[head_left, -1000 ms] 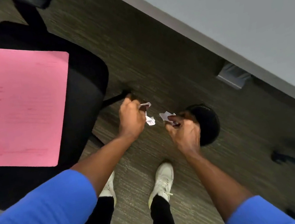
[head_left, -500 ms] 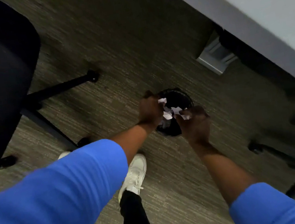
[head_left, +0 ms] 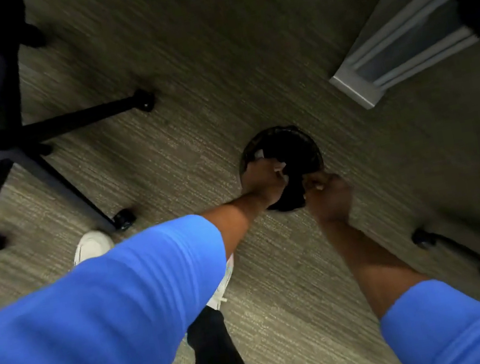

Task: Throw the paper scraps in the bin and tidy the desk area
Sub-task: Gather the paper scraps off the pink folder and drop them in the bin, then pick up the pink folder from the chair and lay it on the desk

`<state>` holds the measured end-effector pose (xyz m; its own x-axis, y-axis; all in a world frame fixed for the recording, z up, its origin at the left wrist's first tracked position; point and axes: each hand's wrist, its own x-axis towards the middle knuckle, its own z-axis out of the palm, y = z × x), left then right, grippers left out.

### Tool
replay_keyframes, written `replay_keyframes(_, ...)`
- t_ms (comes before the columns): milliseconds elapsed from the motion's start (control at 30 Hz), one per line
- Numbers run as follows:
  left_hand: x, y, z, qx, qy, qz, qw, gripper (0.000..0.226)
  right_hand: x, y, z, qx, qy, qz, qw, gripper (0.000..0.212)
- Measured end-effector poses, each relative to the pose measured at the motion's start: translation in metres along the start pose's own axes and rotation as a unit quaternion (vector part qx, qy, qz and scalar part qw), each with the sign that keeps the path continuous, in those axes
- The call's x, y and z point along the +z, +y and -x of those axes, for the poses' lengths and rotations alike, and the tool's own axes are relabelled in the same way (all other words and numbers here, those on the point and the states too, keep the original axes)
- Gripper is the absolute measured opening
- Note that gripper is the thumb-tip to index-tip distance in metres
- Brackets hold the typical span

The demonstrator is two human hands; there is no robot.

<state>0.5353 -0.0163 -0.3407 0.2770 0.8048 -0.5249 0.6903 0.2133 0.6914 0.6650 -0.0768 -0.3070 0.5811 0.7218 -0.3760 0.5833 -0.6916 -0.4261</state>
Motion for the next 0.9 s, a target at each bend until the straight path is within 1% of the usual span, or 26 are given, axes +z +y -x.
replay_keyframes(67, -0.007, -0.001, 0.009, 0.027, -0.028, -0.032, 0.999, 0.030, -0.001, -0.004, 0.010, -0.001, 0.009, 0.008, 1.000, 0.014)
replay_keyframes(167, -0.025, -0.005, 0.025, 0.045, -0.068, -0.082, 0.993, 0.035, -0.004, -0.019, 0.028, -0.011, 0.018, 0.007, 1.000, 0.009)
replay_keyframes(267, -0.057, -0.010, 0.037, 0.043, -0.085, -0.098, 0.991, 0.036, -0.005, -0.042, 0.043, -0.053, -0.003, 0.020, 0.998, 0.012)
replay_keyframes(333, -0.085, -0.013, 0.045, 0.036, -0.086, -0.121, 0.988, 0.037, -0.006, -0.064, 0.051, -0.063, -0.013, 0.012, 0.998, 0.016)
replay_keyframes(467, -0.144, -0.019, 0.062, 0.021, -0.044, -0.112, 0.993, 0.038, -0.005, -0.116, 0.070, -0.082, -0.054, 0.014, 0.995, 0.020)
replay_keyframes(600, -0.204, -0.031, 0.083, -0.049, 0.013, -0.047, 0.998, 0.028, -0.005, -0.173, 0.091, -0.100, -0.068, -0.020, 0.992, 0.020)
replay_keyframes(700, -0.246, -0.043, 0.101, -0.098, 0.070, -0.019, 0.993, 0.023, -0.003, -0.216, 0.108, -0.122, -0.099, -0.050, 0.986, 0.029)
replay_keyframes(800, -0.285, -0.059, 0.123, -0.098, 0.090, 0.015, 0.991, 0.017, 0.002, -0.253, 0.127, -0.144, -0.116, -0.058, 0.981, 0.029)
replay_keyframes(900, -0.326, -0.079, 0.144, -0.095, 0.125, 0.028, 0.987, 0.014, 0.011, -0.289, 0.150, -0.181, -0.101, -0.069, 0.976, 0.023)
